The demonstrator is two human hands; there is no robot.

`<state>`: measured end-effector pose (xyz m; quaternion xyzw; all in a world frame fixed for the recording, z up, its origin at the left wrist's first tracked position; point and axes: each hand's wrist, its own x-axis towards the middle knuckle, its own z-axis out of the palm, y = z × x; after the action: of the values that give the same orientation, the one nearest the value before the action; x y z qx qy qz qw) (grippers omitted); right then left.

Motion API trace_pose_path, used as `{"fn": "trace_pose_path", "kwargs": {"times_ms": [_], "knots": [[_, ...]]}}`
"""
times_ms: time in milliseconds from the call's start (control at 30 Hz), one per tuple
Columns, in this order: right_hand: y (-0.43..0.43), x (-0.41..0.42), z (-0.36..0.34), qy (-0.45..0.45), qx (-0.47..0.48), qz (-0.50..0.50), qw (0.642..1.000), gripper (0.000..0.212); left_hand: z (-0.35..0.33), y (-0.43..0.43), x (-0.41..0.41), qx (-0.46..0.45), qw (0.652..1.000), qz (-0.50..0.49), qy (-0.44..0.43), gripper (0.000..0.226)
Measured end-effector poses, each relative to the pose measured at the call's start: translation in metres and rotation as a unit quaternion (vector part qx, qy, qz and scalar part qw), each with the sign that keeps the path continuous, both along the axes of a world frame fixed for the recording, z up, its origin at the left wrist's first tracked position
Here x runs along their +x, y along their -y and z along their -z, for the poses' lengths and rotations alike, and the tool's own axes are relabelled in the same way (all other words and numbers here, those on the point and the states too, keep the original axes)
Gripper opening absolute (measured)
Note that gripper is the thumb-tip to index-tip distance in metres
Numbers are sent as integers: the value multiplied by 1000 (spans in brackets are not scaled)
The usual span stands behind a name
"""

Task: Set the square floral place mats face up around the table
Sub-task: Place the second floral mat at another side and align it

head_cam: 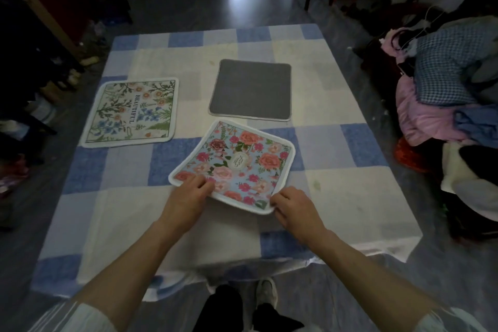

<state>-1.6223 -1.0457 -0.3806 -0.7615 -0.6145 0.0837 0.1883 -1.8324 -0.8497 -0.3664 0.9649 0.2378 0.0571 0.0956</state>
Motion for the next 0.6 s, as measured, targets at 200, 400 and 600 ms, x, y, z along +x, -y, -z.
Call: {"fn": "trace_pose_path", "kwargs": {"times_ms": [200,400,600], "knots": [[-22,-50,5,-5,25,-55,998,10,-5,-24,-33,-16,995,-95,22,34],[-32,-78,15,-36,-17,-29,999,10,12,-51,-56,-51,990,-129,19,23],[-21,-71,22,-51,-75,57,994,25,39,-62,-73,-100,979,-166,56,20]]}}
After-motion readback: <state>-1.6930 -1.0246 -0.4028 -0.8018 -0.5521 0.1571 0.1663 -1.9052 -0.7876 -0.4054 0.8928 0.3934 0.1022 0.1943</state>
